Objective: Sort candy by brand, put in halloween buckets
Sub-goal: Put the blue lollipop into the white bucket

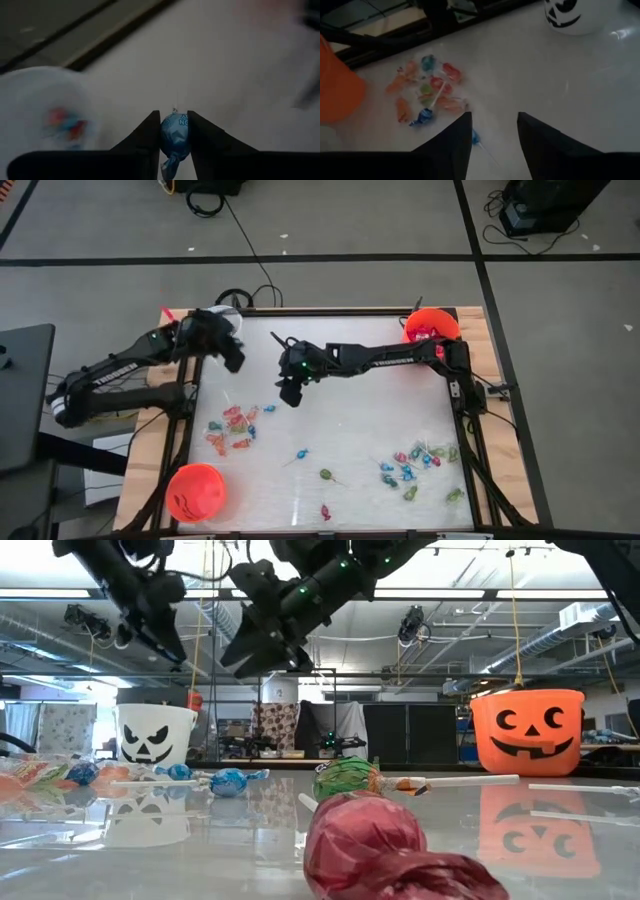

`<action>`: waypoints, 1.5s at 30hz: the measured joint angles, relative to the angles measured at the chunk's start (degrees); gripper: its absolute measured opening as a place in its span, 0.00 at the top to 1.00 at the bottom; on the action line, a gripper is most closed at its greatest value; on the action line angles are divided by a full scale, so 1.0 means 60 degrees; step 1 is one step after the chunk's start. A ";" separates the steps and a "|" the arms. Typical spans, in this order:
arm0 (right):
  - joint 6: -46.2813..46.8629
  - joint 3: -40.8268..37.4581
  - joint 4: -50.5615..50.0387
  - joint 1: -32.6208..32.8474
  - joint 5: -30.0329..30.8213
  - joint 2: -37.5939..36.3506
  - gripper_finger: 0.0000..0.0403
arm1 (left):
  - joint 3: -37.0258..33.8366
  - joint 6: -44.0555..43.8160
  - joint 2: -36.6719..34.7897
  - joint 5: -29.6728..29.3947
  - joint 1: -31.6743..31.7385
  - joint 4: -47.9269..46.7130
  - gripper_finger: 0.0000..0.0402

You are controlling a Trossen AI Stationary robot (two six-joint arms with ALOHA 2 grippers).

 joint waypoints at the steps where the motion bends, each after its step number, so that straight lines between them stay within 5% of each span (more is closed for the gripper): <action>1: -0.0012 0.0000 -0.0038 -0.0018 -0.0040 0.0000 0.58 | 0.0000 0.0060 0.0000 -0.0038 0.0432 -0.0026 0.78; 11: -0.0314 0.0000 -0.0143 -0.0034 -0.0067 0.0000 0.57 | -0.0009 0.0353 0.1210 0.0333 0.4271 -0.0267 0.78; 18: -0.0373 0.0000 -0.0288 -0.0200 -0.0309 0.0000 0.57 | -0.0010 -0.0538 0.2691 0.0148 0.4253 0.0334 0.77; 27: -0.0369 0.0000 -0.0517 -0.0317 -0.0387 0.0000 0.57 | -0.0007 -0.1024 0.4002 -0.0465 0.4212 0.0883 0.62; 36: -0.0412 0.0000 -0.0612 -0.0314 -0.0380 0.0000 0.57 | -0.0007 -0.1041 0.4328 -0.0500 0.4212 0.1027 0.48; 45: -0.0346 0.0000 -0.0658 -0.0336 -0.0380 0.0000 0.57 | 0.0579 -0.1172 0.4324 -0.0513 0.4191 0.0113 0.45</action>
